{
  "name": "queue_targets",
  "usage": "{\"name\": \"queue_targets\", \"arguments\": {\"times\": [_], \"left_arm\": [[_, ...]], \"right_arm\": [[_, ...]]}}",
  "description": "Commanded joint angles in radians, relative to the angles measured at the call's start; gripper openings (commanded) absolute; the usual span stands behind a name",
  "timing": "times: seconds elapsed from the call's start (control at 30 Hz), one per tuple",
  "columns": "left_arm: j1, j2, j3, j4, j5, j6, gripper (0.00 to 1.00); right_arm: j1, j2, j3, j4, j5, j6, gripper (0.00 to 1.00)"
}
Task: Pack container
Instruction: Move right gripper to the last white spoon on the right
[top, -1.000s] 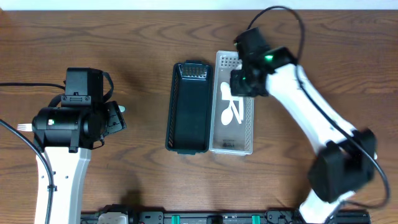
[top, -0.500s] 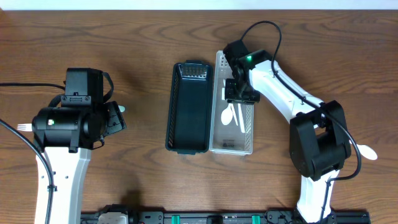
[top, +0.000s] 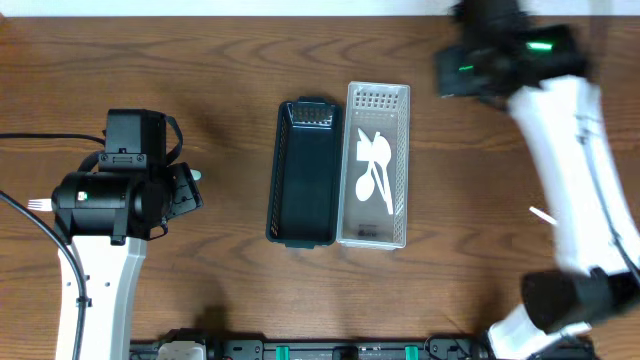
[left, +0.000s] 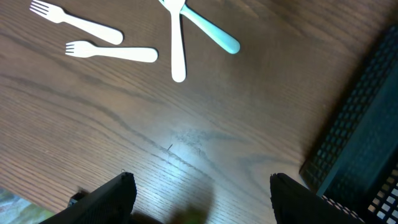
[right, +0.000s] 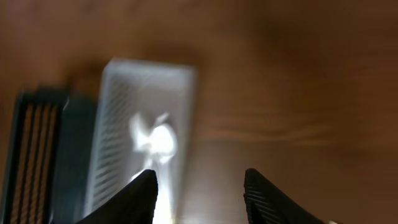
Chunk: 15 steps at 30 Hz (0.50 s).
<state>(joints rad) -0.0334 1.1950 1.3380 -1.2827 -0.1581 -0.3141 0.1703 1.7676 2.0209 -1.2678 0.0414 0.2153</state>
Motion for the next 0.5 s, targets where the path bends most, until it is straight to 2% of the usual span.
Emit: {"name": "queue_targets", "arguments": {"times": [0.0,0.2,0.23,0.27,0.33,0.4,0.47], "left_arm": [[0.006,0.003,0.021,-0.004,-0.011,-0.002,0.72],[0.006,0.003,0.021,-0.004,-0.011,-0.002,0.72],[0.006,0.003,0.021,-0.004,-0.011,-0.002,0.72],[0.006,0.003,0.021,-0.004,-0.011,-0.002,0.72],[0.006,0.003,0.021,-0.004,-0.011,-0.002,0.72],[0.006,0.003,0.021,-0.004,-0.011,-0.002,0.72],[0.006,0.003,0.021,-0.004,-0.011,-0.002,0.72]], "right_arm": [[-0.144,-0.068,0.01,-0.049,0.049,0.013,0.48],[-0.454,-0.091,-0.011,-0.247,0.063,0.447,0.44],[-0.486,-0.091,-0.024,-0.266,0.062,0.509,0.46],[-0.531,-0.09,-0.046,-0.291,0.059,0.597,0.52],[-0.587,-0.09,-0.098,-0.296,0.06,0.697,0.52],[-0.634,-0.09,-0.167,-0.27,0.059,0.76,0.57],[-0.667,-0.09,-0.242,-0.221,0.059,0.785,0.55]]}}
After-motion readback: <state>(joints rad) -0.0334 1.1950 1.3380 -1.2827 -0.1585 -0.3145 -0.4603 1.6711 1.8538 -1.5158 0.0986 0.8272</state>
